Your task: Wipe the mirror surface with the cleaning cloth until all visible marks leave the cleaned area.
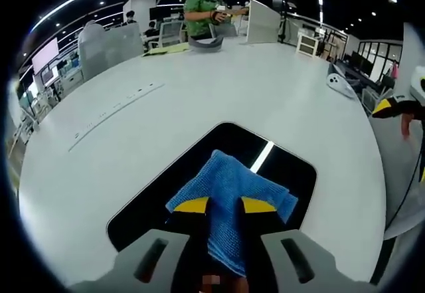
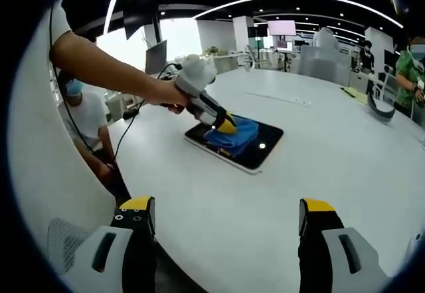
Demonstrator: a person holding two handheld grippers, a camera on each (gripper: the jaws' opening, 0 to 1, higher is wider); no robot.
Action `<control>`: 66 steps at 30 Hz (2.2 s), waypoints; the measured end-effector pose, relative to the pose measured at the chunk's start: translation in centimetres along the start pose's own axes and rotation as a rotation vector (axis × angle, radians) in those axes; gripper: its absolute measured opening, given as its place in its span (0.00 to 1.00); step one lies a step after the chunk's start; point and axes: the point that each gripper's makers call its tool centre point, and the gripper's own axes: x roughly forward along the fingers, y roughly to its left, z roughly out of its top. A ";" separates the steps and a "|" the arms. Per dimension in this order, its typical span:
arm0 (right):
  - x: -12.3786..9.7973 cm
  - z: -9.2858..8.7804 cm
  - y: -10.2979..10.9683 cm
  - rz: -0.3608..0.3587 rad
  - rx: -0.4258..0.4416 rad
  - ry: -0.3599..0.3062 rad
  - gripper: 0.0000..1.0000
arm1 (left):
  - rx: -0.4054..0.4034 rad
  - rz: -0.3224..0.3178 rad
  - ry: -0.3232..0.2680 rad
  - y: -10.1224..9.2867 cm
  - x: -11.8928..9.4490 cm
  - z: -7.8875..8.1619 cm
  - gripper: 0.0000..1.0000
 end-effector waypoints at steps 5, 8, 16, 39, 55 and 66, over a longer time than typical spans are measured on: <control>0.2 0.0 0.2 0.002 -0.001 0.001 0.89 | 0.004 -0.002 0.001 0.3 -0.3 -0.3 0.15; 0.3 0.1 0.3 0.004 -0.001 0.002 0.89 | 0.001 0.000 0.002 0.6 -0.7 -0.6 0.15; 0.6 0.3 0.6 0.009 -0.006 0.004 0.89 | -0.005 0.000 0.000 1.2 -1.3 -1.2 0.15; 1.6 0.8 1.4 0.021 -0.016 0.010 0.89 | -0.011 -0.003 0.000 3.0 -3.2 -3.0 0.15; 2.0 1.3 1.9 0.030 -0.024 0.009 0.89 | -0.011 -0.008 -0.008 3.9 -4.2 -4.0 0.15; 2.2 1.4 2.2 0.037 -0.029 0.015 0.89 | -0.020 -0.003 -0.007 4.3 -4.9 -4.6 0.15</control>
